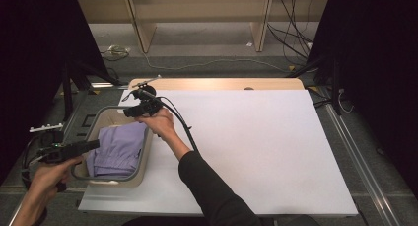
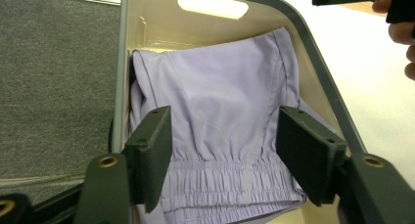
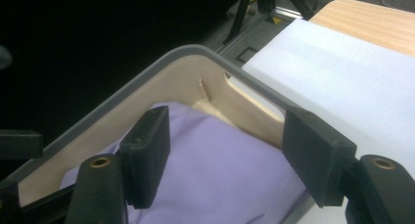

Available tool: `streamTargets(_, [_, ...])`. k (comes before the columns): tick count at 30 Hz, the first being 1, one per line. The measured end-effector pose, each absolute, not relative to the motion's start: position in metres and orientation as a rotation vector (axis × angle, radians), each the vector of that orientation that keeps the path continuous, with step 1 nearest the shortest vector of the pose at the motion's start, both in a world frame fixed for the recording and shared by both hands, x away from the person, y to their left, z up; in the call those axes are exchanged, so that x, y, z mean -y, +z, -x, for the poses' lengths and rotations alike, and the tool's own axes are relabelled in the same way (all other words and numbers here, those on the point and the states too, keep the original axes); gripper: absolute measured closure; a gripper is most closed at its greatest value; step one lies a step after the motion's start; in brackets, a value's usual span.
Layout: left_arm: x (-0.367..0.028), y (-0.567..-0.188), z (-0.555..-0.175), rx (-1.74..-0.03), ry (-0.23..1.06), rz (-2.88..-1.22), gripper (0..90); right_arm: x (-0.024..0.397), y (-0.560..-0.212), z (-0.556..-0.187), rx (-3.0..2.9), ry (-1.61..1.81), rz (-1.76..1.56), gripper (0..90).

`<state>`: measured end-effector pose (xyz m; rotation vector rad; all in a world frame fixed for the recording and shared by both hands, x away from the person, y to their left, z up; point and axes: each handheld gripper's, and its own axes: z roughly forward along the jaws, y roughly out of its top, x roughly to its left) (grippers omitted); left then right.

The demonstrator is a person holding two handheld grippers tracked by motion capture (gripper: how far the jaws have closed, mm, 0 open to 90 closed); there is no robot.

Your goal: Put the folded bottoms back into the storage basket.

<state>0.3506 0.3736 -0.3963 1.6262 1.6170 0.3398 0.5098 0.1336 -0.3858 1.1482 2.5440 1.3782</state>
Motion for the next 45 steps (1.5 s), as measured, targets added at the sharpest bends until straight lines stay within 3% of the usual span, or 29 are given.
streamTargets(20, [-0.344,-0.400,-0.354,-1.537,0.300,-1.677,25.7,-0.080,-0.379,-0.508,-2.482,1.421,-1.153,32.5])
streamTargets(45, [-0.315,-0.401,-0.352,-1.420,0.285,-1.679,22.0,-0.043,-0.376,-0.494,-2.442,1.490,-1.127,31.4])
